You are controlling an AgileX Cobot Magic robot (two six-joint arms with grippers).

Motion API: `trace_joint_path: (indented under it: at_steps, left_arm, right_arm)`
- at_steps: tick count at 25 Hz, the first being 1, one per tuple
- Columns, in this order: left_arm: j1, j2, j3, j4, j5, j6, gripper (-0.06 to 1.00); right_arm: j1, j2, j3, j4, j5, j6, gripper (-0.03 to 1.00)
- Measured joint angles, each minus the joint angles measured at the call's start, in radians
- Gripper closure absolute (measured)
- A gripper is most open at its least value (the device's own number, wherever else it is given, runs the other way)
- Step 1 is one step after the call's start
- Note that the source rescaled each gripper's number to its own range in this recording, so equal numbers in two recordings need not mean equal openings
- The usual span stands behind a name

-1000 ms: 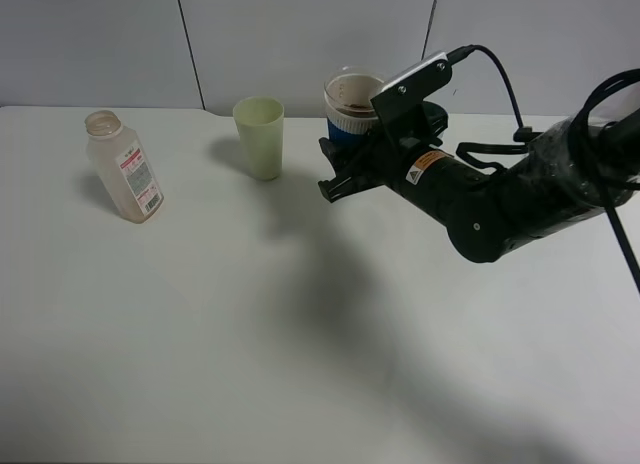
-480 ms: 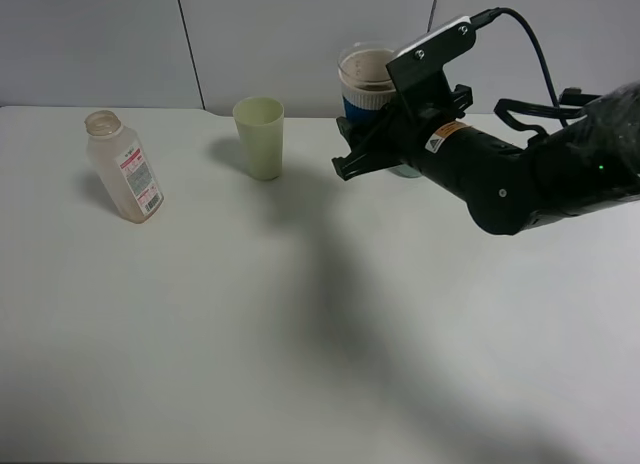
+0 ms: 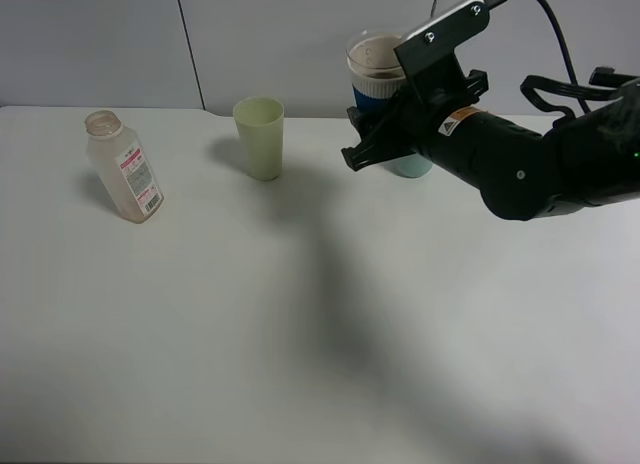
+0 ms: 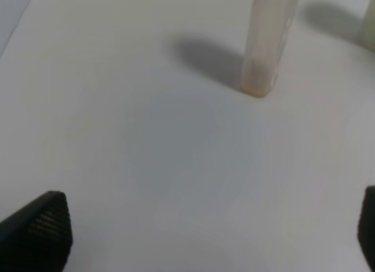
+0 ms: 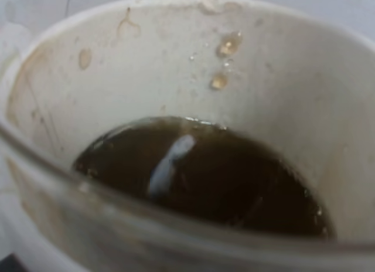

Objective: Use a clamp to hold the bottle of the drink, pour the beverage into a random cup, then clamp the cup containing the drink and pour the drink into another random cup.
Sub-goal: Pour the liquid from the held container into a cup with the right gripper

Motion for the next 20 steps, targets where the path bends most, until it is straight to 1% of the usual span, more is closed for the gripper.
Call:
trace_joint_path:
  at_steps: [5, 9, 12, 17, 20]
  left_arm:
    - [0.000, 0.000, 0.000, 0.000, 0.000, 0.000, -0.04]
    - [0.000, 0.000, 0.000, 0.000, 0.000, 0.000, -0.04]
    - [0.000, 0.000, 0.000, 0.000, 0.000, 0.000, -0.04]
    - [0.000, 0.000, 0.000, 0.000, 0.000, 0.000, -0.04]
    - [0.000, 0.000, 0.000, 0.000, 0.000, 0.000, -0.04]
  right_arm:
    - [-0.001, 0.000, -0.017, 0.034, 0.024, -0.045, 0.97]
    - [-0.021, 0.000, -0.071, 0.039, 0.078, -0.071, 0.97]
    - [-0.040, 0.009, -0.141, 0.044, 0.122, -0.100, 0.97]
    - [-0.061, 0.075, -0.227, 0.043, 0.222, -0.141, 0.97]
    - [-0.070, 0.117, -0.278, 0.043, 0.260, -0.156, 0.97]
